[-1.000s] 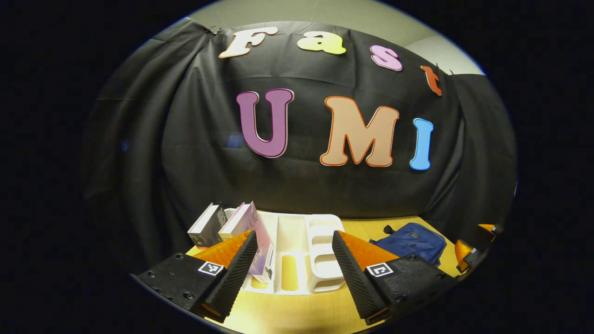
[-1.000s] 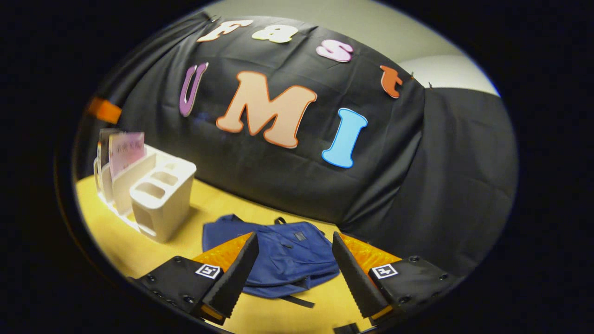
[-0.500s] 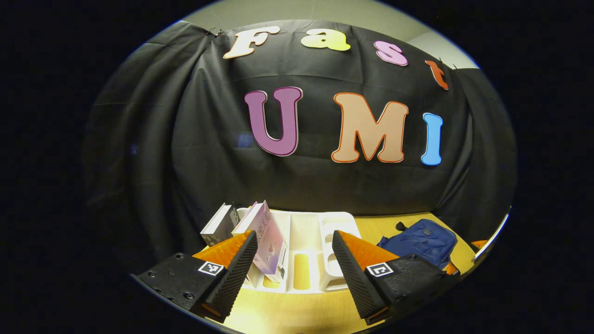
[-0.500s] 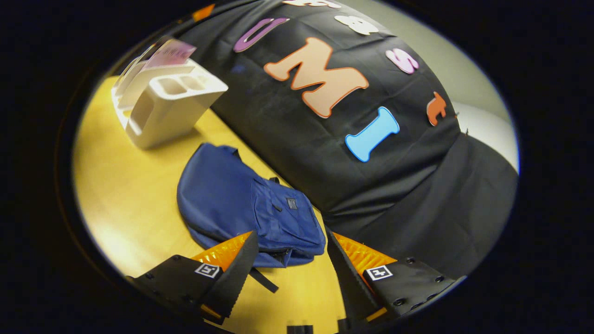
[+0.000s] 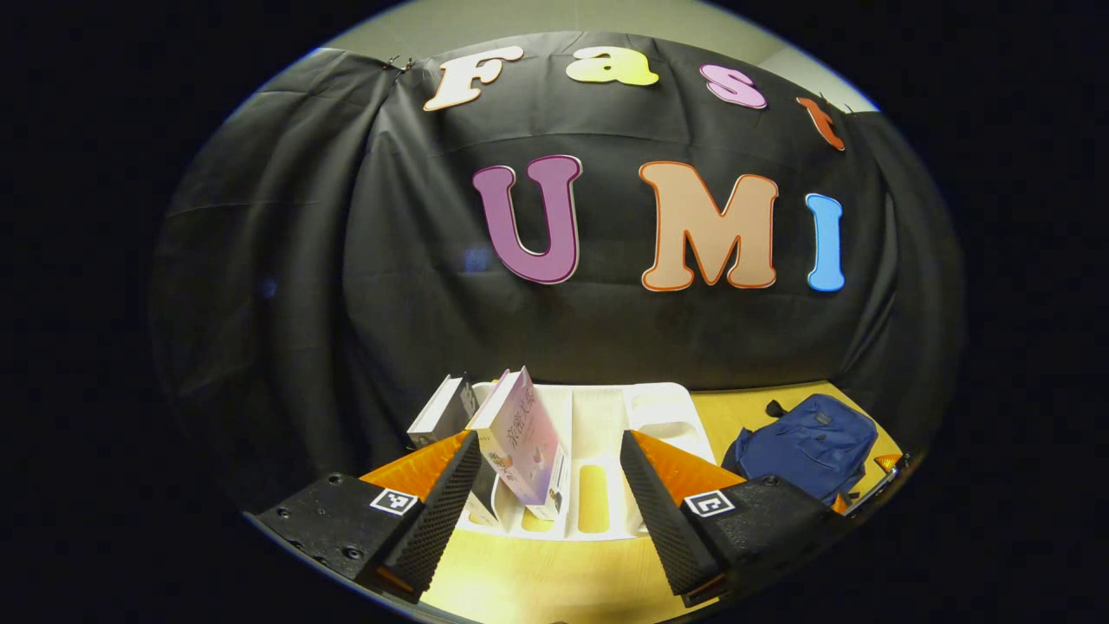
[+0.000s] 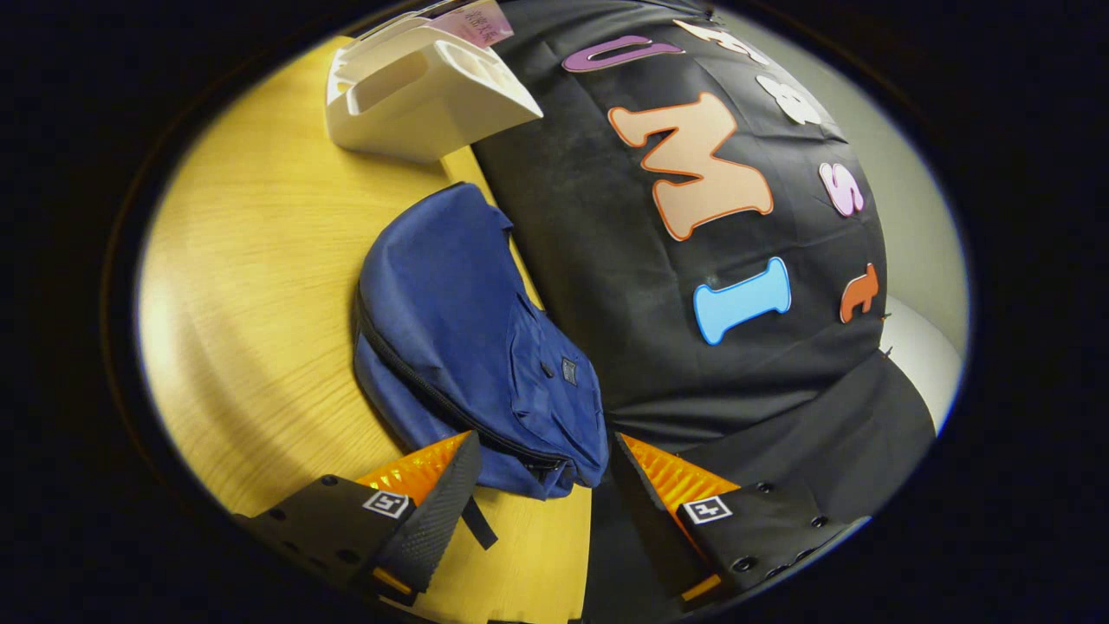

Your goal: Open the schoolbag, grab two books from the bookshelf and put them into the schoolbag.

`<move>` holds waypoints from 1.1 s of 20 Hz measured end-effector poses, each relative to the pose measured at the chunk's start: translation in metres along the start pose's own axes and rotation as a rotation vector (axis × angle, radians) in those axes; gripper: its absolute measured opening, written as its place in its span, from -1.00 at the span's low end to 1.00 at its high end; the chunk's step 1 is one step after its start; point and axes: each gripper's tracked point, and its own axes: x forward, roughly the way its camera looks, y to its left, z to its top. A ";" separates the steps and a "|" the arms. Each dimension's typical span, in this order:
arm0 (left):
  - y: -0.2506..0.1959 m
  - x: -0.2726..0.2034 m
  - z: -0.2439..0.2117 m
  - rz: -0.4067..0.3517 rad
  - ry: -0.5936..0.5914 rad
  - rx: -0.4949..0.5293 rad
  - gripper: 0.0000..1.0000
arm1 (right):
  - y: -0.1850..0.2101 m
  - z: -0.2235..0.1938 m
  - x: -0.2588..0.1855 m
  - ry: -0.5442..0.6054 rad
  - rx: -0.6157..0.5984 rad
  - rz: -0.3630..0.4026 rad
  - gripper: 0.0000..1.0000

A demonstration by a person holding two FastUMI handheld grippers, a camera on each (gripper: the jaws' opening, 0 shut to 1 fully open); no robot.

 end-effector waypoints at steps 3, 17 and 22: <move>0.004 -0.002 -0.005 0.017 0.018 -0.001 0.91 | 0.005 0.005 0.008 -0.020 -0.039 0.009 0.83; 0.005 -0.001 -0.017 0.042 0.058 -0.043 0.91 | 0.010 0.034 0.053 -0.054 -0.066 0.044 0.77; 0.006 -0.002 -0.020 0.051 0.064 -0.042 0.91 | 0.029 0.059 0.071 -0.100 -0.106 0.087 0.67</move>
